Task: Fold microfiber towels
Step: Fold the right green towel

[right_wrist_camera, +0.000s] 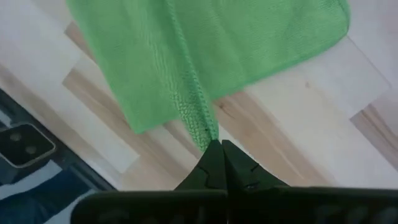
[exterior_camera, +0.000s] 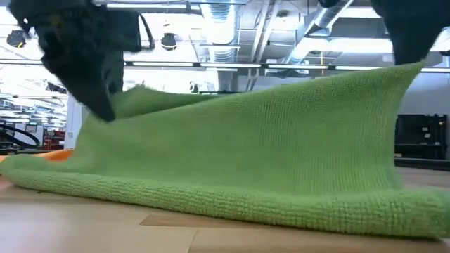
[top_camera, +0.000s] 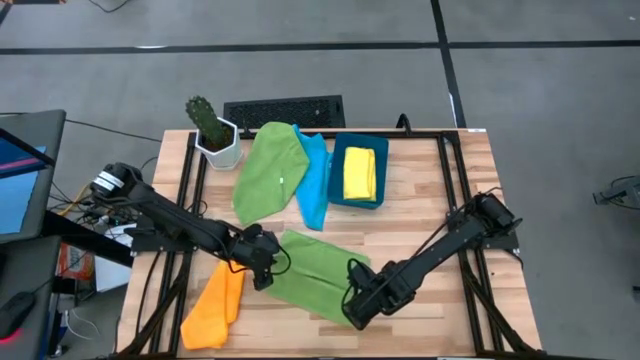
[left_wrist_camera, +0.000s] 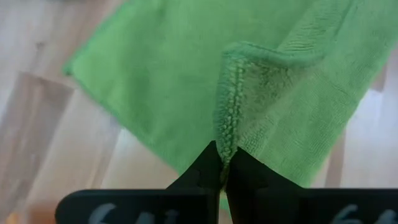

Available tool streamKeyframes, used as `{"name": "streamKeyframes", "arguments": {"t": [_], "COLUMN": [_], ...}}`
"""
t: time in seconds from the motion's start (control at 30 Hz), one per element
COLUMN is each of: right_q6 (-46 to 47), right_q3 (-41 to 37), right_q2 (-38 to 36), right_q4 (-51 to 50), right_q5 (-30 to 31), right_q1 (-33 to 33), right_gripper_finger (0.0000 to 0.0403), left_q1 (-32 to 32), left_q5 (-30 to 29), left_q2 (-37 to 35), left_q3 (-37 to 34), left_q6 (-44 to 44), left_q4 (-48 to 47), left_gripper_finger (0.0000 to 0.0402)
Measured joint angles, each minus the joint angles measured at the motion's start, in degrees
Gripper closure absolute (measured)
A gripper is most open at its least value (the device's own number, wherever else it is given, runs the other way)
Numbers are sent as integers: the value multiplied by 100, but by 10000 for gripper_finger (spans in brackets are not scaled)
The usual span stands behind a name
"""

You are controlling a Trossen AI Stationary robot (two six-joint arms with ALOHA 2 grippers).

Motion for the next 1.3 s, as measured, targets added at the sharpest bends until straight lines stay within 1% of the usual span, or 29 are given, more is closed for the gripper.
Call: {"name": "streamKeyframes", "arguments": {"t": [0.1,0.23,0.3,0.43,0.6,0.73,1.07,1.2,1.3], "right_q6": [1,14,4,-12,-29,-222,-330,-432,-432], "right_q3": [8,3,6,6,6,6,6,6,6], "right_q2": [0,-2,-2,-2,-4,-4,-7,-7,-7], "right_q4": [12,-80,-80,-104,-178,-176,-485,-465,-469], "right_q5": [-9,-5,43,146,268,308,375,485,521], "right_q1": [40,29,18,-51,-184,-335,-621,-615,-594], "right_gripper_finger": [399,392,392,392,365,350,346,346,338], "left_q1": [14,34,43,70,219,334,635,681,684], "left_q5": [164,173,145,-123,-198,-421,-385,-407,-437], "left_q2": [233,359,359,317,318,318,320,311,170], "left_q3": [5,4,4,4,4,4,4,4,53], "left_q6": [71,110,110,108,130,140,525,522,553], "left_q4": [165,220,215,226,234,217,243,284,368], "left_gripper_finger": [400,400,400,400,400,400,400,400,400]}}
